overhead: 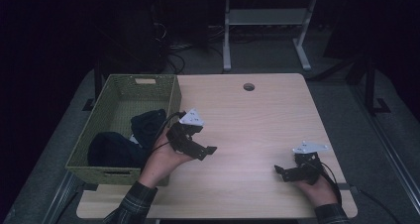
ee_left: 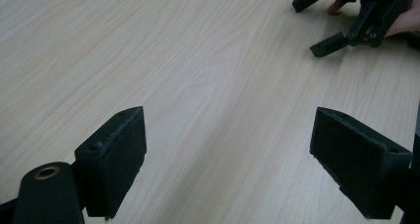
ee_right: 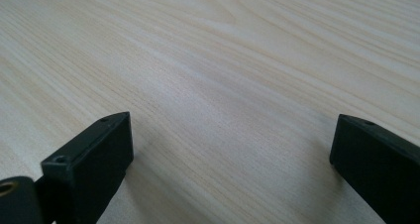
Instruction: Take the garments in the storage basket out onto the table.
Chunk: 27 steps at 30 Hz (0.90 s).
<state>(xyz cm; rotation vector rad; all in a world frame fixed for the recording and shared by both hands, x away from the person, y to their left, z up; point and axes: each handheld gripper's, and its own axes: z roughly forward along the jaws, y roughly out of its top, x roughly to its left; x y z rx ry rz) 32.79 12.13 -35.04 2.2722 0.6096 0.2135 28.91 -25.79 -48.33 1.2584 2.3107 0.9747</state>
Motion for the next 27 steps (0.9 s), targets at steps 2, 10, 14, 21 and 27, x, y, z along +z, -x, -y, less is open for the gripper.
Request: replay_pose_path(at_steps=[2, 10, 14, 21, 27], left_arm=[[-1, 0, 1, 5, 2, -1, 140], [-14, -3, 11, 4, -8, -19, 141], [-16, -4, 12, -9, -2, -24, 141], [-16, -14, 14, -25, 11, -15, 141], [-16, -24, 16, -38, 40, -12, 142]], right_arm=[[0, 0, 0, 0, 0, 0, 27], [0, 0, 0, 1, 0, 0, 27], [0, 0, 0, 0, 0, 0, 27], [0, 0, 0, 0, 0, 0, 27], [0, 0, 0, 2, 3, 1, 27]])
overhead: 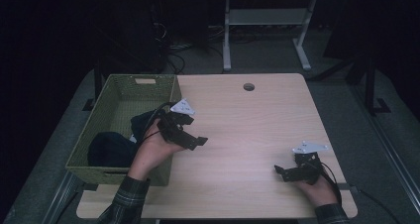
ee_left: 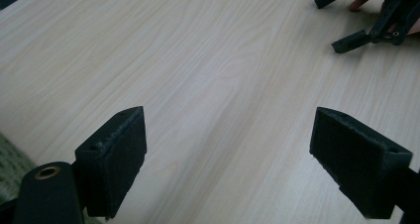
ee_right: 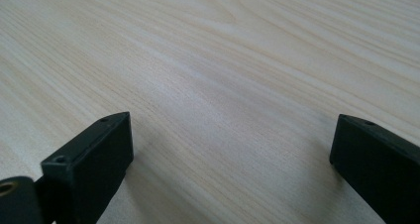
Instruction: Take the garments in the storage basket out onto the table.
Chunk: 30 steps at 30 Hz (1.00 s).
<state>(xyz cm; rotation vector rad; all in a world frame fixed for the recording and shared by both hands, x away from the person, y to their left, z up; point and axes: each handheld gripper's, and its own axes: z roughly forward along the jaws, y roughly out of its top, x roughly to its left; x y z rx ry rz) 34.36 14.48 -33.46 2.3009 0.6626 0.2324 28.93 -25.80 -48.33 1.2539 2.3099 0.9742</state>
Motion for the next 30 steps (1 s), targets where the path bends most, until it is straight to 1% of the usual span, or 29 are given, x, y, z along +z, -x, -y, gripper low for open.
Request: replay_pose_path(at_steps=[3, 6, 12, 13, 16, 20, 26, 29, 30], left_arm=[[0, -3, 1, -6, -3, 1, 143], [0, -10, 3, -17, 10, 1, 144], [2, -19, 5, -17, 20, -6, 144], [1, -21, 6, -20, 20, 0, 144], [2, -29, 8, -14, 40, 3, 144], [3, -36, 10, -17, 57, 3, 144], [4, -43, 11, -26, 64, 3, 144], [5, -46, 12, -26, 74, 1, 144], [6, -50, 13, -25, 86, 2, 144]], right_arm=[[0, 0, 0, 0, 1, 1, 27], [0, 0, 0, 0, 1, 1, 27], [0, 0, 0, 0, 0, 1, 27], [0, 0, 0, 0, 0, 1, 27], [0, 0, 0, 0, 0, 1, 27], [0, 0, 0, 0, 0, 1, 27], [0, 0, 0, -1, 1, 1, 27], [0, 0, 0, -1, 2, 1, 27], [0, 0, 0, 0, 1, 1, 27]])
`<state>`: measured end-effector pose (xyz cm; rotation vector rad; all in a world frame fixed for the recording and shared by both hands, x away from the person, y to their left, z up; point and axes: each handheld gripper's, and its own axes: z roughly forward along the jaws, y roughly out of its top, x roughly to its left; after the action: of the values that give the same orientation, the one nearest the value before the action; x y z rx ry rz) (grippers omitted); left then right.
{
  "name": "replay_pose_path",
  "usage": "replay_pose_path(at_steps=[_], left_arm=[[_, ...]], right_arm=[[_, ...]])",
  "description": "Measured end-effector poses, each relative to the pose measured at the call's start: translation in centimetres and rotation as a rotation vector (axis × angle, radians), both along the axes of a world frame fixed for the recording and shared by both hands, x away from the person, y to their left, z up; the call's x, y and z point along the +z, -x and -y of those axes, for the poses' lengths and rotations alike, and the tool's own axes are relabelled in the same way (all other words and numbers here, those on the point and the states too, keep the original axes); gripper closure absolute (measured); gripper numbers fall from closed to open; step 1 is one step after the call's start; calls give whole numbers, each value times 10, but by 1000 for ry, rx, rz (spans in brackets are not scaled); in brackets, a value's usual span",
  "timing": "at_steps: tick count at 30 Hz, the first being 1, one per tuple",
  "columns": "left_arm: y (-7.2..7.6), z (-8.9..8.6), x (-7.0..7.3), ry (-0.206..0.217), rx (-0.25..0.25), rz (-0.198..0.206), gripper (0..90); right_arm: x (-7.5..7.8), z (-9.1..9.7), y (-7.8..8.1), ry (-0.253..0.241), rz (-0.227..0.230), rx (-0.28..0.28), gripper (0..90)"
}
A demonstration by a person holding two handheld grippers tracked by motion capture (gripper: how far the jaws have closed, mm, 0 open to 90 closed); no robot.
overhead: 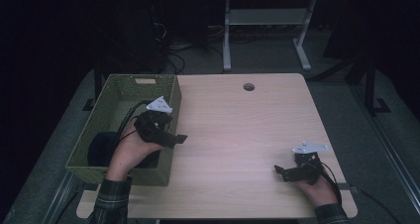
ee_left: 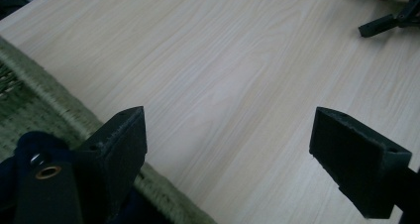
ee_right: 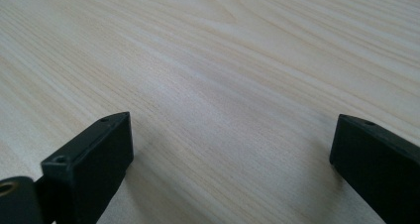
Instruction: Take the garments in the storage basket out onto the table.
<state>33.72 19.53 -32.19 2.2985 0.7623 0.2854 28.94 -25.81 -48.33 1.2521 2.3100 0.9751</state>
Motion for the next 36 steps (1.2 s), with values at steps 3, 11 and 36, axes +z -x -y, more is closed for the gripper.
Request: replay_pose_path(at_steps=[3, 11, 36], left_arm=[[1, -7, 1, -4, 12, -2, 147], [3, -25, 2, -3, 52, -6, 147], [8, -67, -3, -91, 131, -51, 148]], right_arm=[[0, 0, 0, 0, 0, 0, 27], [0, 0, 0, 0, -2, -1, 27], [0, 0, 0, 0, -1, -1, 27]])
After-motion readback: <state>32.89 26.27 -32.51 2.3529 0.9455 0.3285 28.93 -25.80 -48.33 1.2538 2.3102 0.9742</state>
